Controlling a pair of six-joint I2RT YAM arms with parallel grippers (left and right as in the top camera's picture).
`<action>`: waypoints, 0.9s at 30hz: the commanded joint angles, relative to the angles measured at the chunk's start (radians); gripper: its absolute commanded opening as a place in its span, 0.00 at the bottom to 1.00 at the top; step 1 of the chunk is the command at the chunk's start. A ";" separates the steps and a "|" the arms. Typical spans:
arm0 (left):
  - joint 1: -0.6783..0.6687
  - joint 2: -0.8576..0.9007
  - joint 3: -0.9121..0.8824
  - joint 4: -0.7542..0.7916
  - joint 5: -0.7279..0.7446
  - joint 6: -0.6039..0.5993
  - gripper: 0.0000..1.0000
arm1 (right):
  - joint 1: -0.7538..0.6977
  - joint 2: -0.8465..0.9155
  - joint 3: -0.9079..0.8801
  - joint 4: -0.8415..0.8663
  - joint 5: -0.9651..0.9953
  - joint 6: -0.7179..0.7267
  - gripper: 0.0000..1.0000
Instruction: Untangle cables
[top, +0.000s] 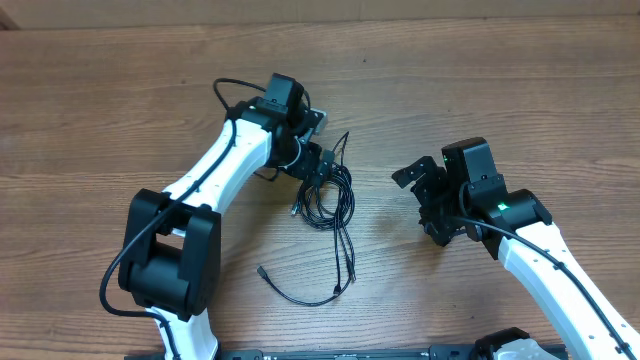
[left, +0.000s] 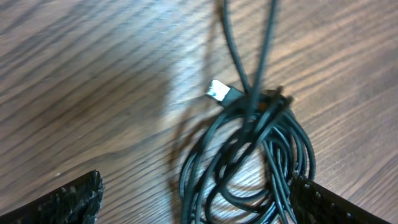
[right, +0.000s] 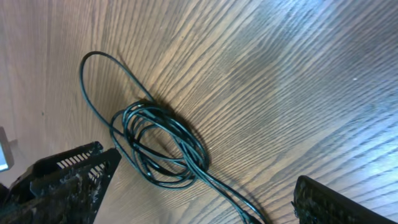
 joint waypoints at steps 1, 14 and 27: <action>-0.040 0.020 0.000 0.018 -0.020 0.089 0.93 | -0.001 0.000 0.009 -0.002 0.026 -0.005 1.00; -0.052 0.168 0.000 0.085 -0.103 0.076 0.44 | -0.001 0.000 0.009 -0.018 0.028 -0.005 1.00; -0.050 0.086 0.066 -0.042 -0.092 -0.018 0.04 | -0.001 0.000 0.009 -0.051 -0.114 -0.341 0.95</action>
